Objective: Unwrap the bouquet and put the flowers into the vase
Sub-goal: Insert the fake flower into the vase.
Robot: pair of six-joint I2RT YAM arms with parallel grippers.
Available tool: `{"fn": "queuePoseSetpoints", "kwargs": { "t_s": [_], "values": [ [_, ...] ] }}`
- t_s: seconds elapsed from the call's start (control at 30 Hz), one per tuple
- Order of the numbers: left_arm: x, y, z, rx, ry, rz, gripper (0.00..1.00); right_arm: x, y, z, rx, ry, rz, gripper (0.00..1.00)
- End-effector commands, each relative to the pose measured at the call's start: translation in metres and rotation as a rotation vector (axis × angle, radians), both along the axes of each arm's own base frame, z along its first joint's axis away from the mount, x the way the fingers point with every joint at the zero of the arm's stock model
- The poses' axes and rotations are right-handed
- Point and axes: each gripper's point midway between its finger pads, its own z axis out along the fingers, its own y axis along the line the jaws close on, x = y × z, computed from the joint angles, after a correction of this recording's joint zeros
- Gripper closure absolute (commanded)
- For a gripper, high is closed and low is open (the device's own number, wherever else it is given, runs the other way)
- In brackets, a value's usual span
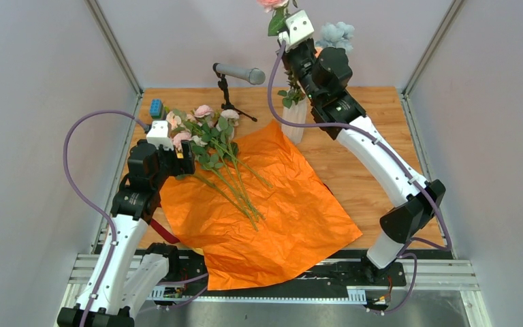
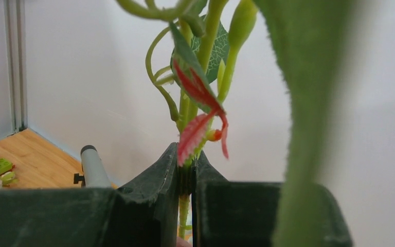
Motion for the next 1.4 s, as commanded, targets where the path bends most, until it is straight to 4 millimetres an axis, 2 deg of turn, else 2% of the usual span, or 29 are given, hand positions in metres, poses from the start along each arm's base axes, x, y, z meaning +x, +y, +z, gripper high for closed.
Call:
{"fn": "queuePoseSetpoints", "kwargs": {
  "t_s": [0.0,0.1,0.73,0.83,0.97,1.07,1.37],
  "values": [
    [0.001,0.001,0.003,0.014,-0.017,-0.009,0.00,-0.011,-0.002,0.023,0.070,-0.006,0.029,1.00],
    [0.001,0.000,0.003,0.013,-0.016,-0.011,0.00,-0.003,-0.004,0.018,0.088,0.024,0.027,1.00],
    [0.001,-0.001,0.000,0.011,-0.008,-0.016,0.00,0.049,-0.018,-0.050,0.090,0.195,-0.067,1.00],
    [0.002,-0.001,0.000,0.011,-0.007,-0.016,0.00,0.051,-0.021,-0.052,0.097,0.202,-0.082,0.90],
    [0.002,-0.001,0.000,0.009,-0.005,-0.018,0.00,0.051,-0.022,-0.052,0.102,0.204,-0.087,0.70],
    [0.001,-0.002,0.000,0.008,-0.005,-0.018,0.00,0.051,-0.024,-0.051,0.104,0.202,-0.091,0.58],
    [0.001,-0.002,0.000,0.008,-0.005,-0.020,0.00,0.049,-0.025,-0.048,0.108,0.199,-0.090,0.44]
  ]
}}
